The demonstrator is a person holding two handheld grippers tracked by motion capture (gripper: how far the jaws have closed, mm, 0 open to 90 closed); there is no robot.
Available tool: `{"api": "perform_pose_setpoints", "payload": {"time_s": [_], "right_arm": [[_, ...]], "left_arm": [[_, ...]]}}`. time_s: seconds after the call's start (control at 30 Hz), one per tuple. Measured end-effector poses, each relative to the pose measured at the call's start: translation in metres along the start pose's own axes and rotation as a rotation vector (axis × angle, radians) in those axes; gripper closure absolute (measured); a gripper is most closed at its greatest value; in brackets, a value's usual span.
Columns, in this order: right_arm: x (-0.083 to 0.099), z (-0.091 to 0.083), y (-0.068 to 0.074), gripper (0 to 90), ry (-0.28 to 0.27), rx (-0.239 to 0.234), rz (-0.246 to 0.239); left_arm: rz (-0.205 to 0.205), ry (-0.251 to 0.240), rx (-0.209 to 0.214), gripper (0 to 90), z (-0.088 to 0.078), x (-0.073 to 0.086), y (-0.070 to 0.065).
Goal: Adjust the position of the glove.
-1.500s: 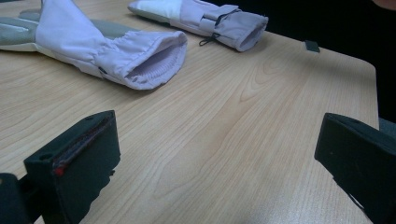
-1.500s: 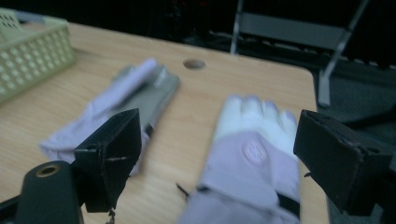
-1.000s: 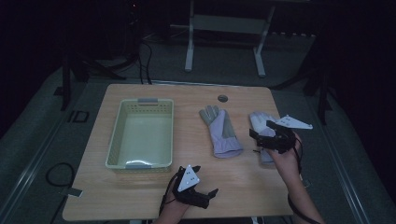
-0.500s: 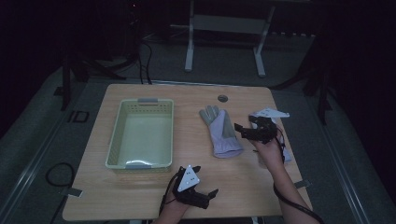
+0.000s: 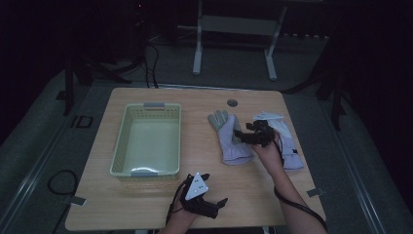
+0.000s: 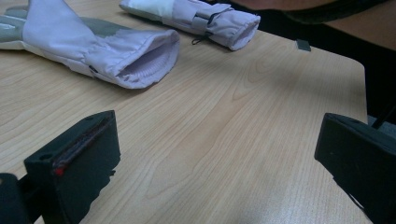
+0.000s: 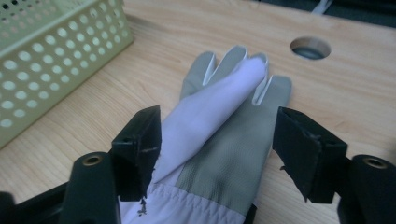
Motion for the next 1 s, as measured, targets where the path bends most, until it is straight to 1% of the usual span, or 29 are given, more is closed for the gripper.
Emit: {"api": "perform_pose_setpoints", "payload": {"time_s": [0.07,0.17,0.2,0.27,0.4,0.5,0.53,0.57,0.6,0.67,0.77,0.87,0.93,1.0], "right_arm": [[0.002,0.006,-0.003,36.0,0.015,-0.003,0.007],[0.006,0.015,-0.005,39.2,0.035,-0.001,0.008],[0.007,0.017,-0.007,40.3,0.04,0.004,0.006],[0.011,0.021,-0.009,41.8,0.048,-0.001,0.009],[0.017,0.029,-0.015,47.1,0.083,0.012,0.007],[0.021,0.035,-0.018,51.5,0.103,0.017,0.008],[0.021,0.035,-0.018,51.5,0.103,0.017,0.008],[0.023,0.037,-0.019,52.6,0.115,0.018,0.008],[0.029,0.044,-0.021,54.7,0.145,0.026,0.012],[0.033,0.047,-0.023,56.2,0.151,0.02,0.029],[0.036,0.049,-0.024,58.0,0.156,0.02,0.029],[0.038,0.051,-0.024,63.9,0.161,0.017,0.021],[0.038,0.051,-0.022,71.3,0.176,0.017,0.009],[0.037,0.052,-0.02,76.7,0.193,0.024,-0.003]], "left_arm": [[-0.004,0.0,0.001,0.3,0.0,0.0,0.0],[0.001,-0.001,-0.001,0.3,0.0,0.0,0.0],[0.002,-0.001,0.0,0.3,0.0,0.0,0.0],[0.002,0.0,0.003,0.3,0.0,0.0,-0.001],[0.002,0.001,0.006,0.3,-0.001,0.0,-0.001],[0.001,0.001,0.004,0.3,-0.001,0.0,-0.001],[0.001,0.001,0.004,0.3,-0.001,0.0,-0.001],[0.0,0.001,0.003,0.3,-0.001,0.0,-0.001],[-0.001,0.001,0.003,0.3,-0.001,0.0,-0.001],[-0.001,0.0,0.003,0.3,-0.001,0.0,-0.001],[0.001,0.0,0.002,0.3,-0.001,0.0,-0.001],[0.001,0.001,0.002,0.3,-0.001,0.0,-0.001],[-0.002,0.002,0.002,0.3,0.0,0.0,-0.001],[-0.004,0.002,0.001,0.3,0.0,0.0,0.0]]}}
Point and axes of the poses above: each handheld gripper's, and its own axes: z roughly forward along the jaws, x roughly out of its underside, y roughly to its left, the point moved 6 cm from there along z, roughly forward along the jaws, and after that the axes turned 15 degrees about -x, right-handed, at the moved point
